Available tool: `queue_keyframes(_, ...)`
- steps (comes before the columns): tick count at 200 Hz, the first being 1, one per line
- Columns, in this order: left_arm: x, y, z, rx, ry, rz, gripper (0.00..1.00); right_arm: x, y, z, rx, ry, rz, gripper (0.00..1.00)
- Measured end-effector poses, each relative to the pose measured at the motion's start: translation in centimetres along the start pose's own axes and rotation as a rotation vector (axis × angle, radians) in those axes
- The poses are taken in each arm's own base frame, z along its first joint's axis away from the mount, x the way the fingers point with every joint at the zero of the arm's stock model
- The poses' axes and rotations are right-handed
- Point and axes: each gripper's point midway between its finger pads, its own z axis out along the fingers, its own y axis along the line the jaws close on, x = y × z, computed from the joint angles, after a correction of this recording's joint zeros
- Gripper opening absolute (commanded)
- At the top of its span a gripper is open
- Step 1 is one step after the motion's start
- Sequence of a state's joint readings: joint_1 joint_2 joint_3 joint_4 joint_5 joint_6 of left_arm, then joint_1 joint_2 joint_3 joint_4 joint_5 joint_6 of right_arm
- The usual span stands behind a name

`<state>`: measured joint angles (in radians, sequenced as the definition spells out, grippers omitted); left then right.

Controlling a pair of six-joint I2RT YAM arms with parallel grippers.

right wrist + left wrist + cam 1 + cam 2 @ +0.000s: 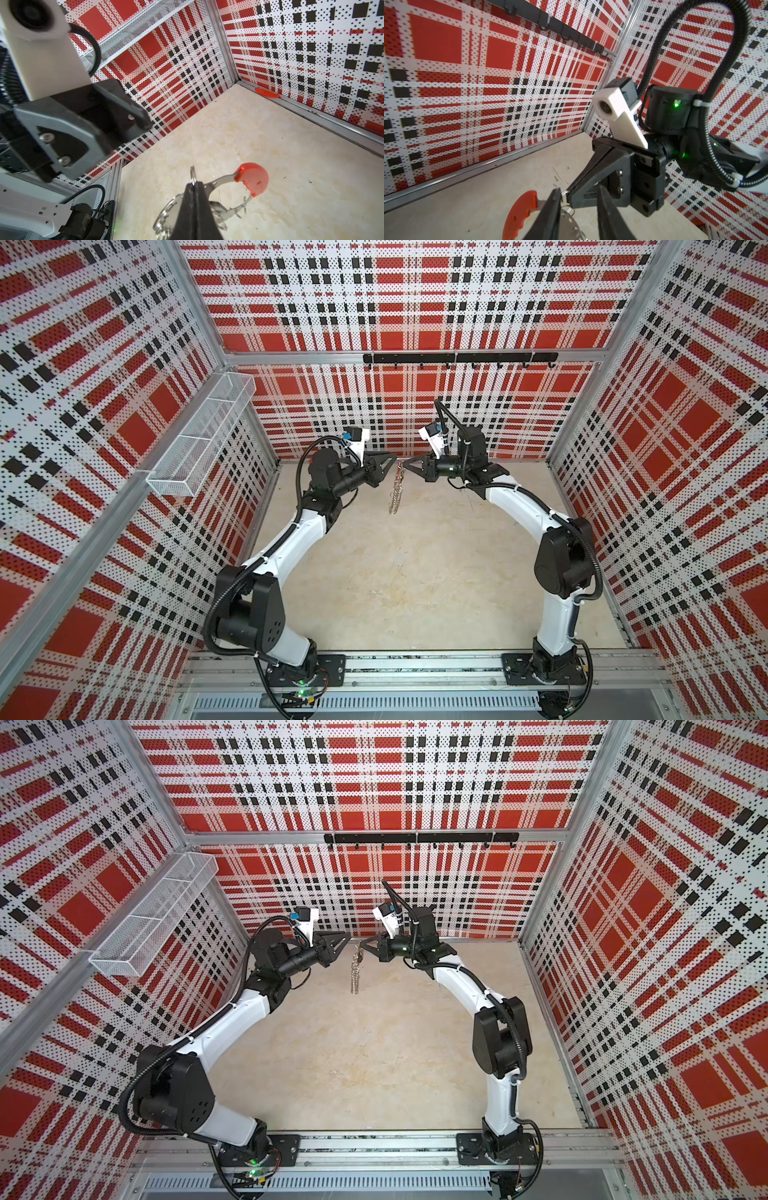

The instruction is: Put the keys on the keyring

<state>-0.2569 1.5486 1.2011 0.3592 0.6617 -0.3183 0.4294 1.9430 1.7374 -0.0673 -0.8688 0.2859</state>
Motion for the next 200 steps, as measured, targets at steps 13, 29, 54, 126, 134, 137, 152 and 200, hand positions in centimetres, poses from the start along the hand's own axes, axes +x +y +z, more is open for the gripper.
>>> queue_keyframes(13,0.6,0.2,0.2,0.03,0.022,-0.014,0.27,-0.2,0.5,-0.4,-0.011,0.002,-0.013,0.0)
queue_keyframes(29,0.5,0.6,0.3,0.059,0.032,-0.021,0.25,-0.4,1.0,-0.8,-0.022,0.004,-0.028,0.0)
queue_keyframes(54,0.0,0.6,0.1,0.105,0.035,-0.017,0.23,-0.7,1.5,-1.1,-0.042,0.002,-0.038,0.0)
queue_keyframes(126,-0.9,-0.3,0.4,0.186,0.052,-0.004,0.22,-1.1,2.3,-1.5,-0.098,-0.007,-0.049,0.0)
queue_keyframes(134,-0.8,-0.2,0.6,0.188,0.06,-0.007,0.21,-1.2,2.4,-1.5,-0.107,-0.01,-0.049,0.0)
queue_keyframes(137,-0.8,-0.2,0.6,0.189,0.062,-0.008,0.21,-1.2,2.5,-1.5,-0.109,-0.011,-0.049,0.0)
queue_keyframes(152,-0.4,0.1,0.8,0.192,0.081,-0.018,0.21,-1.5,2.8,-1.6,-0.126,-0.02,-0.054,0.0)
queue_keyframes(200,0.5,0.0,1.1,0.215,0.116,-0.046,0.19,-2.3,3.5,-1.7,-0.156,-0.044,-0.065,0.0)
